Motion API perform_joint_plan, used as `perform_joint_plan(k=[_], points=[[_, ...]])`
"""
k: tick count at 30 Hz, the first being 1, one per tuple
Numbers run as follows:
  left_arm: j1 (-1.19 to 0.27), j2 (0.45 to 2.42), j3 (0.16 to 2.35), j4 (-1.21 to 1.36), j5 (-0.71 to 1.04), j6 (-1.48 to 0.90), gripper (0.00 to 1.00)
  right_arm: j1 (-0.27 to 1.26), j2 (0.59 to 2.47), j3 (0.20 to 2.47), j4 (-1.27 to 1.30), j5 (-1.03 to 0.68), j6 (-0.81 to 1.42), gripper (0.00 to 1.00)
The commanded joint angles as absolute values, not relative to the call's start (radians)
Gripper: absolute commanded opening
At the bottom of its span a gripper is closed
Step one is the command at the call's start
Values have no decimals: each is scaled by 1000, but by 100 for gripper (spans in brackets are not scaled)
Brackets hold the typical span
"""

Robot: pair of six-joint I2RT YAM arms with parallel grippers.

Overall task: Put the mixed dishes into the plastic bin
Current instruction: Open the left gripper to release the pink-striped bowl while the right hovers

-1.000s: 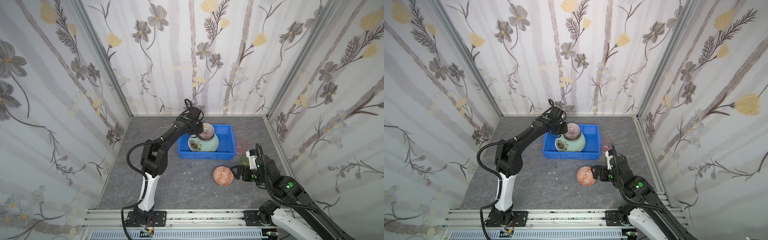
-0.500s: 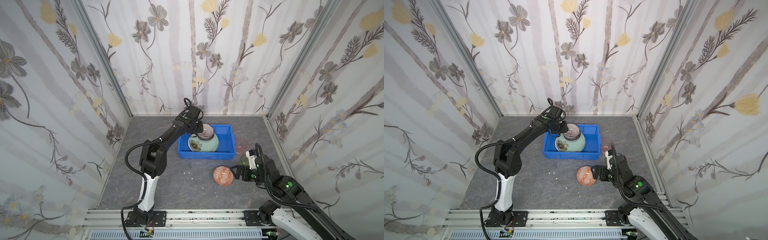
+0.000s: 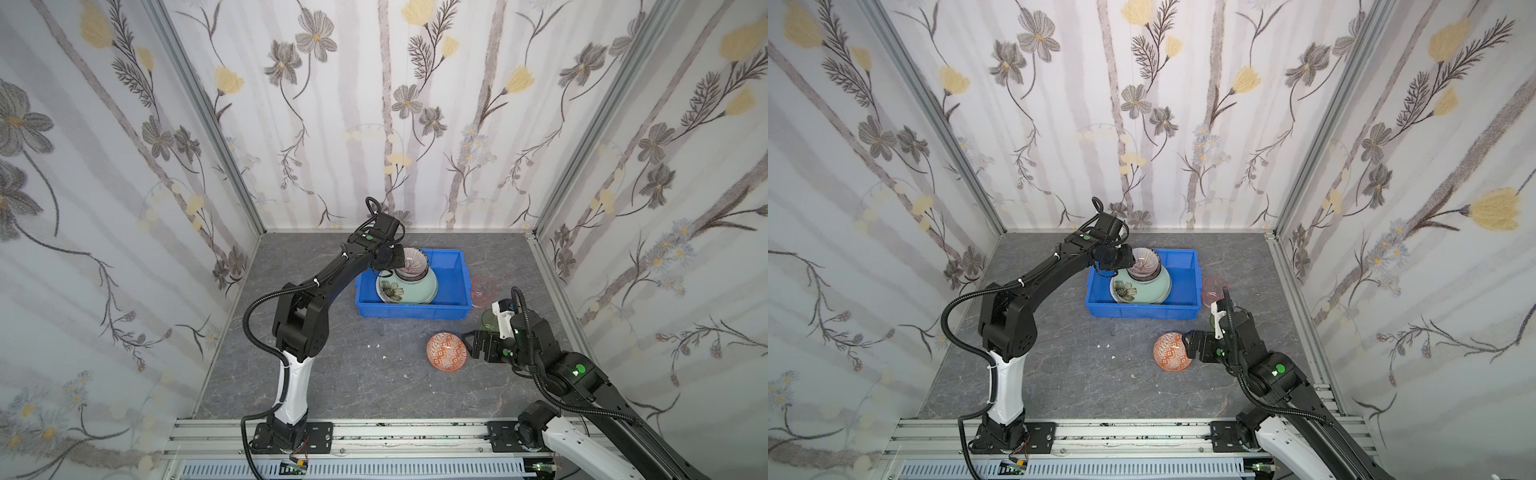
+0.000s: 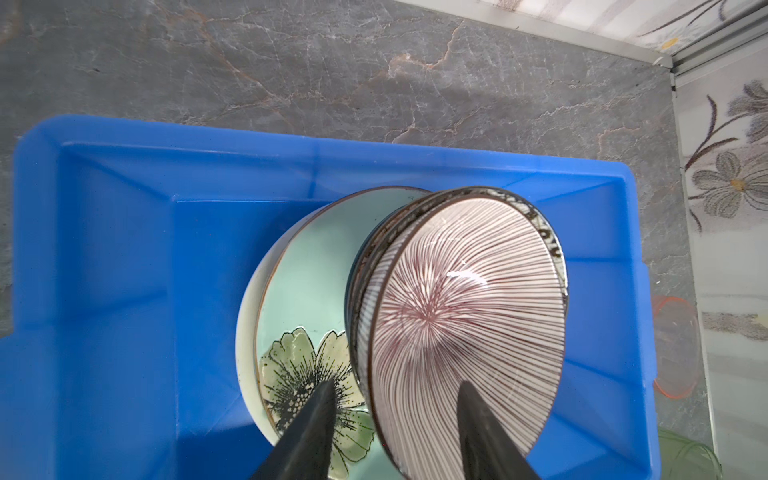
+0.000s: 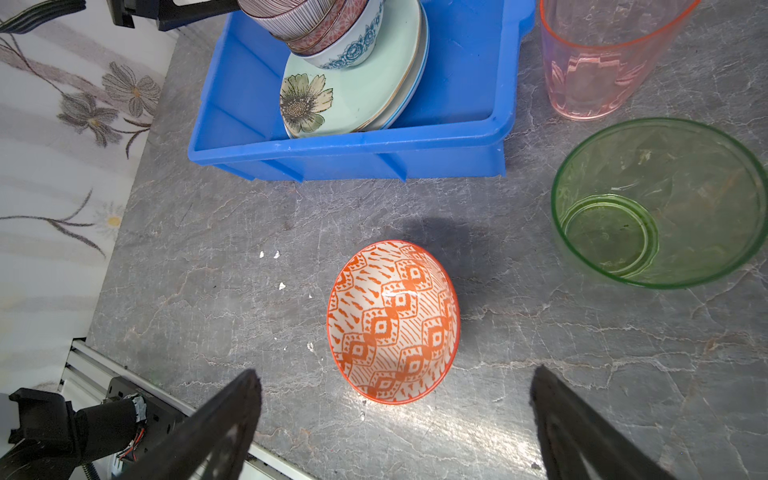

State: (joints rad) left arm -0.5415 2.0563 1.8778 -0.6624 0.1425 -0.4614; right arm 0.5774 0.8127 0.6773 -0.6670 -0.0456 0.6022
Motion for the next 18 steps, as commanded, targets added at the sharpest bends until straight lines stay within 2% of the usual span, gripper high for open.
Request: perform_joint_plan(k=[1,18], points=[[-556,2031,1863,-666,152,-468,50,577,813,675,-634,-47,612,100],[-570,2086,1891,-665,158,-466,50,576,798,669,-638,-49,617,100]])
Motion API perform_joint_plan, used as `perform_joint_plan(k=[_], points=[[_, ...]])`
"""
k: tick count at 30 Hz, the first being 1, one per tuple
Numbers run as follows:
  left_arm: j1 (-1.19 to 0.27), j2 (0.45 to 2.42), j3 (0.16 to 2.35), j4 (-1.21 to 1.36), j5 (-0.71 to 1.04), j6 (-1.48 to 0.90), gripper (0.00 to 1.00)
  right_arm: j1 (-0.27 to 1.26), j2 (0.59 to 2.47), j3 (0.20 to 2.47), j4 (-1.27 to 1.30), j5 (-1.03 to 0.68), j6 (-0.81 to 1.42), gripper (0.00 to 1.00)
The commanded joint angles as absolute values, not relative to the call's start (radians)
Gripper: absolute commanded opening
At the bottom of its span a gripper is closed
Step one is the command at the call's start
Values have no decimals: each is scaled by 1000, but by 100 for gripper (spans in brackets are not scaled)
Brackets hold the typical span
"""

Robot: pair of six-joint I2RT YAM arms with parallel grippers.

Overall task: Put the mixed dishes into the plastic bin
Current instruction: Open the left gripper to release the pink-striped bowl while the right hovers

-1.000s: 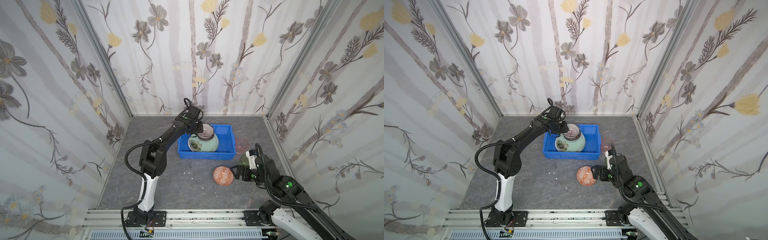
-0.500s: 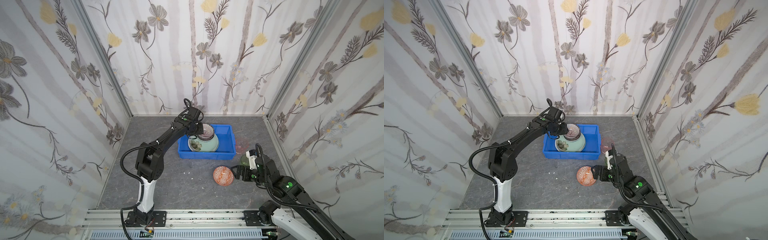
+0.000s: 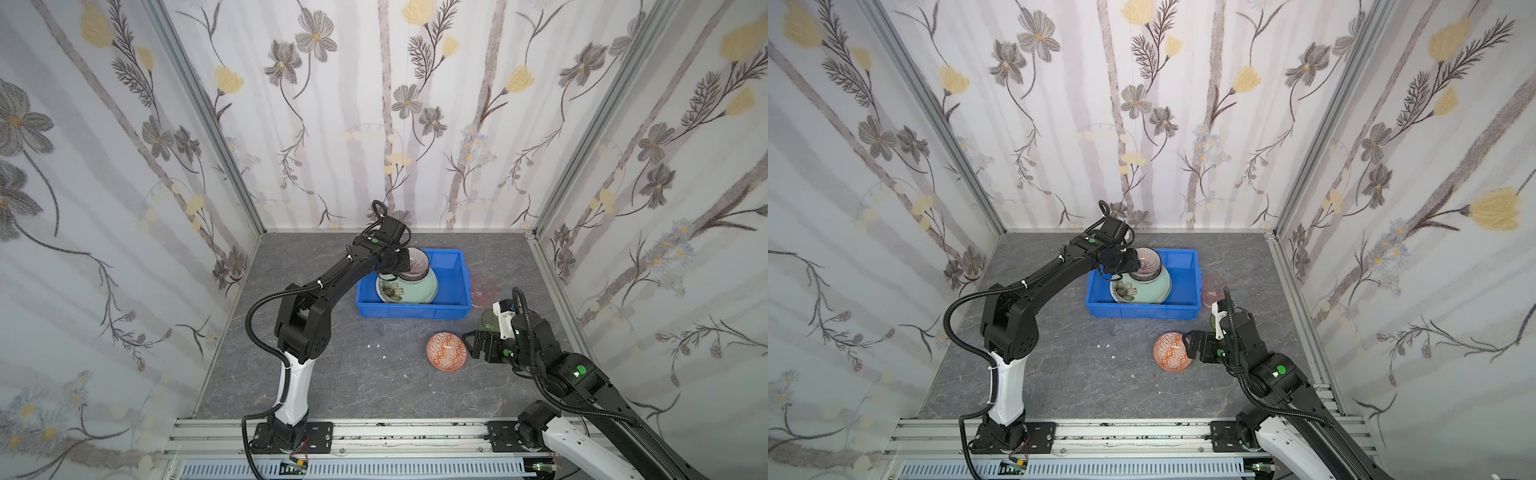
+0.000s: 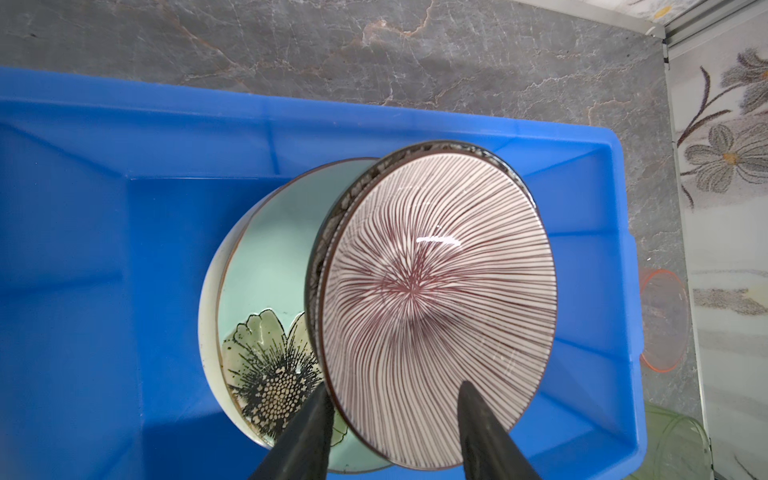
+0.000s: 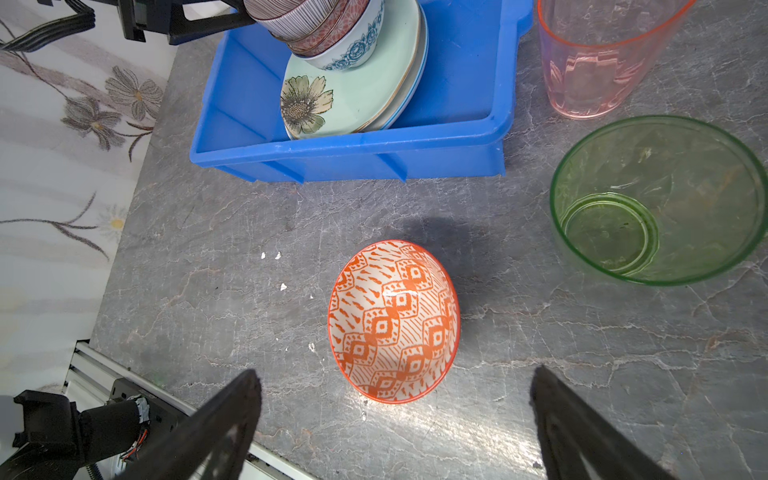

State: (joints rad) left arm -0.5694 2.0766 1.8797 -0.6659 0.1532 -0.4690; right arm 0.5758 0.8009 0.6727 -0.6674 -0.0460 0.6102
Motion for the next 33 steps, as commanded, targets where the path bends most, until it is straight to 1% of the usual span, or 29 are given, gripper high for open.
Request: perform_joint_plan(k=[1,12,33], points=[[-569,2088,1891,-665,157,-466,50,577,798,667,-638,-49,619,100],[-570,2097,1875,-665,153,-461,50,576,808,663,-635,-48,617,100],[-578,2008,1783,-663,134,-467,50,576,815,662,-616,-61,618,100]])
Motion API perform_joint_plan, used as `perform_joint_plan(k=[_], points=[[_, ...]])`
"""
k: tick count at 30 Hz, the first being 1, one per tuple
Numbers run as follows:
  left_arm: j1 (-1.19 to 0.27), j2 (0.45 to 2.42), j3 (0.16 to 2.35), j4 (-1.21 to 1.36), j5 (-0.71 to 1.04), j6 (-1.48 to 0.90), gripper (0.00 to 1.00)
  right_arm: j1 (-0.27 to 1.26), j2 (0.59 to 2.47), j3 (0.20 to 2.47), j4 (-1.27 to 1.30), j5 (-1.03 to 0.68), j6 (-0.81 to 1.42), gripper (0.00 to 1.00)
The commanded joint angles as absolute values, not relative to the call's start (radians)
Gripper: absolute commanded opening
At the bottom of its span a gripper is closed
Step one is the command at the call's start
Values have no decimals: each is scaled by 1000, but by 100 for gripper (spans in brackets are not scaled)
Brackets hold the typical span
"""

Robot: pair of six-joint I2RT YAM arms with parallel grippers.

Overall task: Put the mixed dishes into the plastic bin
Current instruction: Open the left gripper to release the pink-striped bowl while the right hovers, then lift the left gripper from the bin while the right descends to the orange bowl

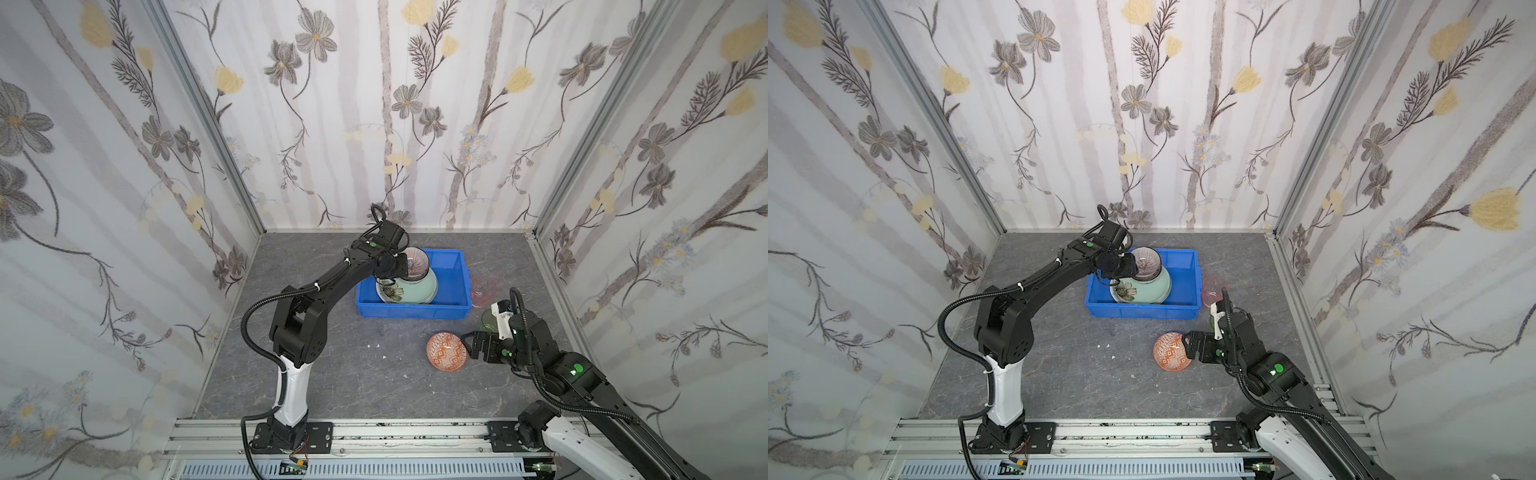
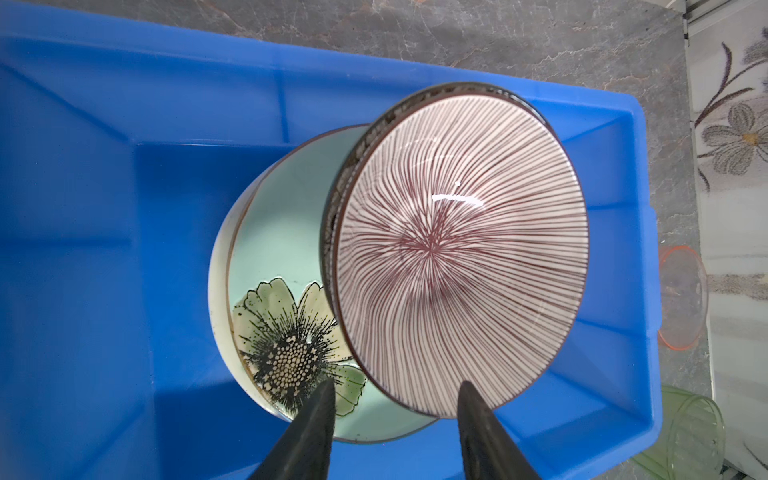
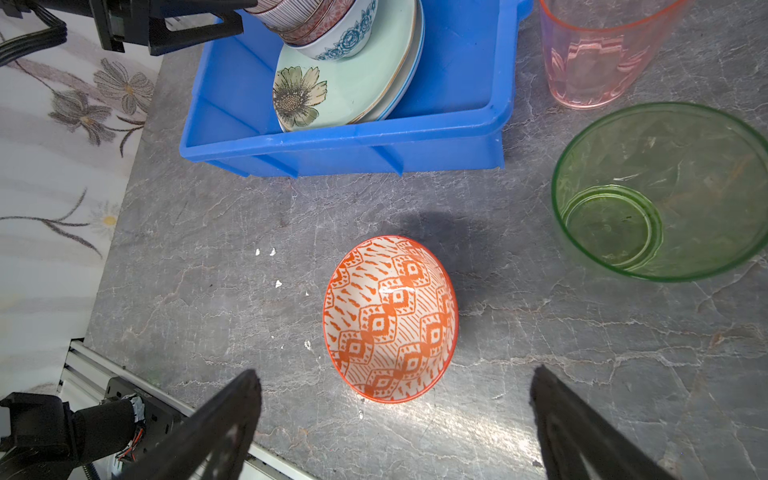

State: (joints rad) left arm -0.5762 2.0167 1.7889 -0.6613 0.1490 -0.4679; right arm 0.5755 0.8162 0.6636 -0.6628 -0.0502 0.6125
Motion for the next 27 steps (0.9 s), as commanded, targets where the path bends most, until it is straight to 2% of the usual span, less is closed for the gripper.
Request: perform_joint_plan(k=[1,19,27], points=[[-577,2009,1780,-663,133,-466,50,576,815,662,-617,-63,620,100],[-579,2039,1782,-663,138,-462,50,574,808,653,-619,-60,631,100],[-579,1999,1789,-663,144,-462,51,574,825,646,-651,6,680,100]])
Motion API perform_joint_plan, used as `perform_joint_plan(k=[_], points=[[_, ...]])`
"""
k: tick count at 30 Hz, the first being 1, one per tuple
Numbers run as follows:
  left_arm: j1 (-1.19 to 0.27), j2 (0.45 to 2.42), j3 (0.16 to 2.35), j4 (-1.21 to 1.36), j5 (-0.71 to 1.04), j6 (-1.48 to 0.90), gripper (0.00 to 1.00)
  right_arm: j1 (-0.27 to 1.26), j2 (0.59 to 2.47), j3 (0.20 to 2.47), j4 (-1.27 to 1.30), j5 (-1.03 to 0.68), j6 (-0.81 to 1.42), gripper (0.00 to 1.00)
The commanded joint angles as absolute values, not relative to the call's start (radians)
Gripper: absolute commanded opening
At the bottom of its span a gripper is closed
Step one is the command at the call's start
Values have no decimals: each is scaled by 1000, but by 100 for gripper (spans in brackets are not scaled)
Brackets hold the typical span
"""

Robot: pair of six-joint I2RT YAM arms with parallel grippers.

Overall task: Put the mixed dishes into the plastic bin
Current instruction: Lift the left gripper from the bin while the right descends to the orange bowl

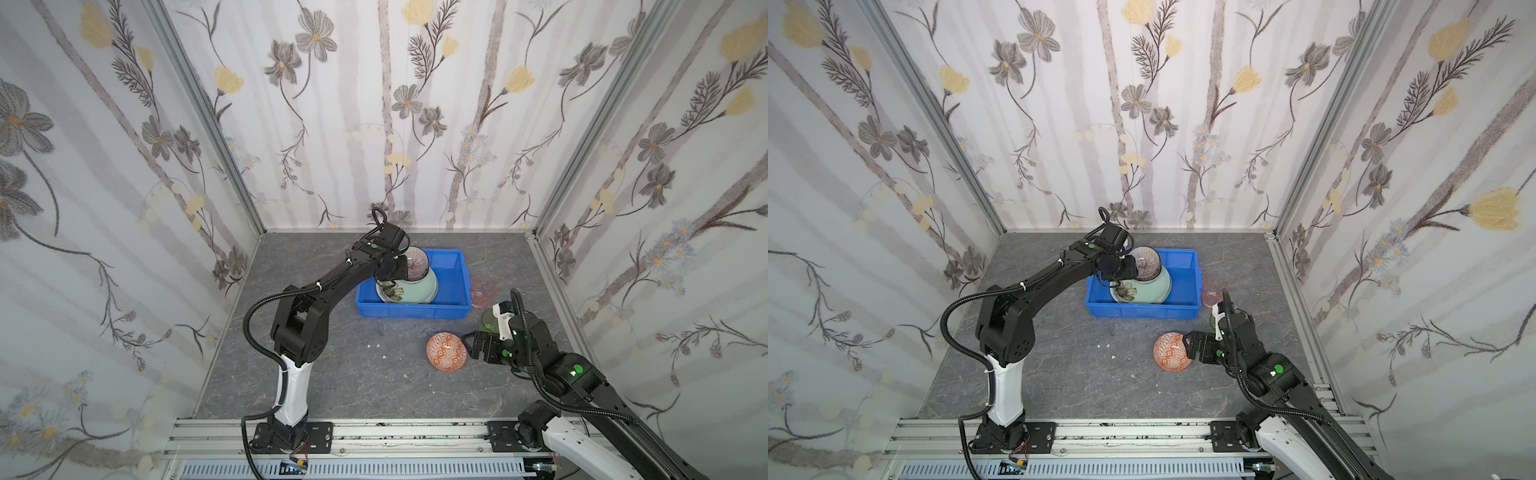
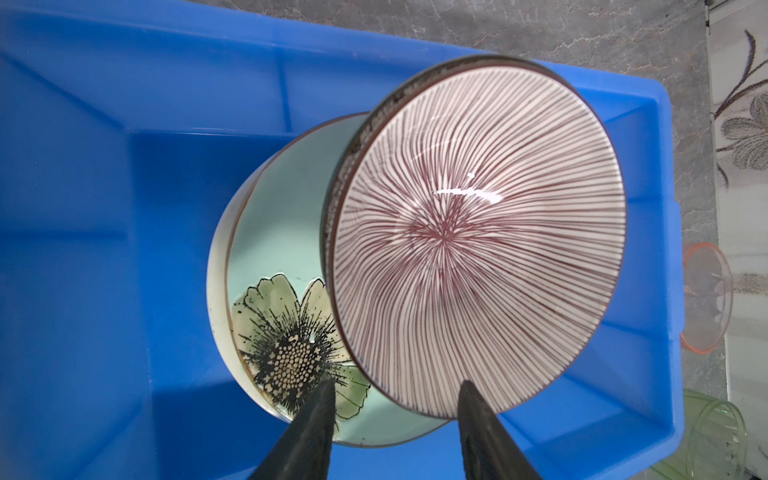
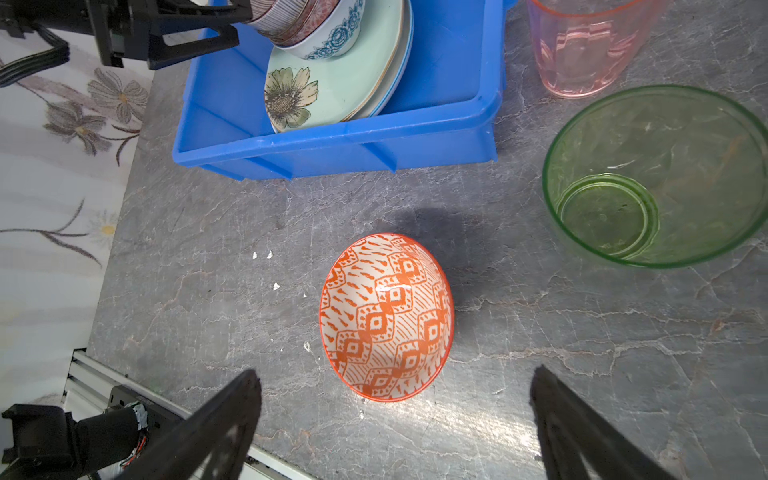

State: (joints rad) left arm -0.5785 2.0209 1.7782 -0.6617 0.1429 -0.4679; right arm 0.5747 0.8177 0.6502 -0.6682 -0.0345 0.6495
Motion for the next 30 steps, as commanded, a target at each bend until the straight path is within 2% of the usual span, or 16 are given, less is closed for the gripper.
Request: perform_joint_plan(k=[1,6,11,16,26,30], points=[[-579,1993,1790,-663,146,-462,52,575,829,645,-653,11,682,100],[-580,1948,1762,-663,147,-468,60,575,871,639,-660,7,684,100],[-579,1875,1703,-664,132,-477,73,576,941,631,-663,5,685,94],[-579,1793,1631,-662,88,-483,99,577,1030,607,-599,-54,651,89],[-578,1615,1455,-660,43,-531,100,582,1170,580,-504,-86,615,77],[-579,1537,1388,-657,39,-557,100,582,1238,588,-485,-76,592,66]])
